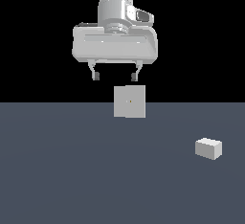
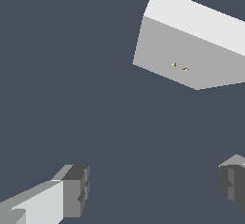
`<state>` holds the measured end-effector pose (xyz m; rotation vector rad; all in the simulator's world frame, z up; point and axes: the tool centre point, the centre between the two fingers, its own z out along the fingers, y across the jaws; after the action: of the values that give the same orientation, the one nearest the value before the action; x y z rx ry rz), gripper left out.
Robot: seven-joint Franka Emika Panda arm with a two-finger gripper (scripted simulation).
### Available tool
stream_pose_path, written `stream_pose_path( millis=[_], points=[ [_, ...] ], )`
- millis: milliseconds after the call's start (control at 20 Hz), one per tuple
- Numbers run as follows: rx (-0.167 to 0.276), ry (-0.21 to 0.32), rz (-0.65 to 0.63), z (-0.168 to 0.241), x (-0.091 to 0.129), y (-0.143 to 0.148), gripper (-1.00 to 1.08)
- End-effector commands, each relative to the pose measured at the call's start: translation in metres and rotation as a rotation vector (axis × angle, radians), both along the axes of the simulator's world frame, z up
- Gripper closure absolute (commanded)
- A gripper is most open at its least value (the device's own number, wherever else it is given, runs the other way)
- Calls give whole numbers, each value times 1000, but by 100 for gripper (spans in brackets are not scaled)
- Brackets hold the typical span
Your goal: Plug the charger into the wall socket.
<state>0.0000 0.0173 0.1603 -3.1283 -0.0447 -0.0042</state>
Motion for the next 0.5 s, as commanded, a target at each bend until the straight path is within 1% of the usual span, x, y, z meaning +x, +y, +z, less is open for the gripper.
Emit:
stream_pose_path(
  millis=[0,200,450],
  points=[
    [0,0,0,0,0,0,-92],
    [-2,-4,-14,-2,0,-3,-92],
    [-11,-21,-71,-8,0,-14,-92]
  ],
)
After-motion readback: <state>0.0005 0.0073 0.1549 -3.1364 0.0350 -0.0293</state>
